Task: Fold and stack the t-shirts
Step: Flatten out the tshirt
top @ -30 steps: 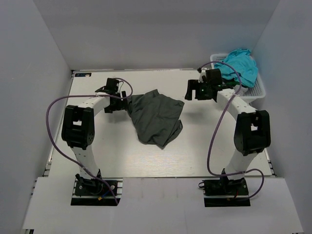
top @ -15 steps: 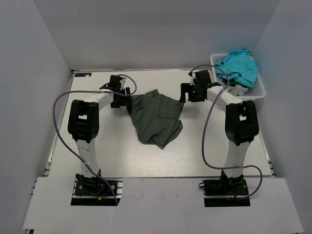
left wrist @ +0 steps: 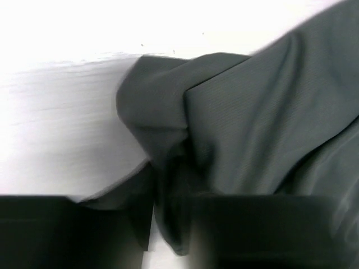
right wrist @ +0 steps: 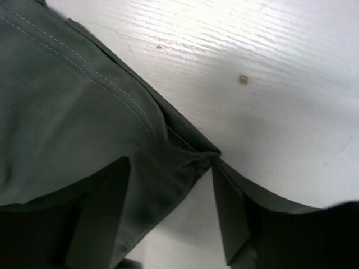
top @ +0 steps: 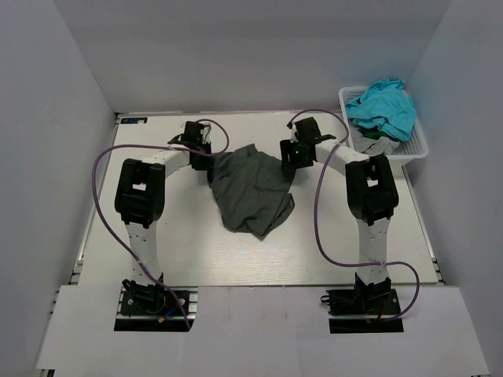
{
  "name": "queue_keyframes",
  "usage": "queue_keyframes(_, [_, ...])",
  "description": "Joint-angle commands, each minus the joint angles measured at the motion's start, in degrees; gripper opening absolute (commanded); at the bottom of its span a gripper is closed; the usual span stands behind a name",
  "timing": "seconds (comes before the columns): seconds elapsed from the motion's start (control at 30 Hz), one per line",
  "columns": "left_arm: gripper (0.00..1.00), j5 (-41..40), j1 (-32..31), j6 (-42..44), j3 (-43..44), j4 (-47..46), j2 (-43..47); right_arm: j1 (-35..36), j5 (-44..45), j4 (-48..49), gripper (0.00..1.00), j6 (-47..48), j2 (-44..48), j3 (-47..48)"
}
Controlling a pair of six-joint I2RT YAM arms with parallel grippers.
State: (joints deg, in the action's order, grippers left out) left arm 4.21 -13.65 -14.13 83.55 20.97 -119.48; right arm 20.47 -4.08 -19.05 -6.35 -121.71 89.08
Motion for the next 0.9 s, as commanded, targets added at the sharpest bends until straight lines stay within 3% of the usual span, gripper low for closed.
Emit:
queue_keyframes(0.0, [0.19, 1.69, -0.59, -0.55, -0.14, 1.18, -1.19, 1.06, 3.02, 0.15, 0.64, -1.47, -1.86, 2.24])
queue_keyframes(0.03, [0.12, 1.16, -0.59, -0.55, -0.14, 1.18, -1.19, 1.33, 3.8, 0.85, 0.46, -2.08, -1.95, 1.81])
queue_keyframes(0.07, [0.04, 0.37, -1.11, -1.33, -0.14, 1.18, -0.15, 1.76, 3.81, 1.55, 0.38, -2.35, -1.69, 1.1])
queue_keyframes(0.2, [0.0, -3.59, -1.12, -1.87, -2.24, -0.31, 4.5, 2.91, 8.11, 5.24, 0.3, -3.23, 0.06, -2.59])
queue_keyframes(0.23, [0.0, -4.11, -1.12, -1.87, -2.77, -0.84, 5.74, 3.08, 8.82, 6.12, 0.0, -2.88, 0.07, -2.85])
queue_keyframes(0.37, [0.0, -6.21, -1.12, -1.87, -3.48, -1.37, 12.85, 3.0, 10.48, 1.91, 0.0, -3.05, 0.24, 1.1])
queue_keyframes(0.47, [0.0, -8.24, -1.12, -3.36, -5.06, -0.05, 20.65, 3.17, 13.3, 6.19, 0.0, -2.97, 7.26, -3.36])
queue_keyframes(0.6, [0.0, -8.87, -1.12, -3.97, -9.79, 0.47, 33.64, 3.0, 14.44, 12.27, 0.0, -2.88, 25.14, -9.97])
queue_keyframes(0.87, [0.0, -15.71, -1.12, -8.01, -17.72, 3.1, 63.27, 3.0, 20.15, 12.99, 0.0, -0.33, 46.1, -13.76])
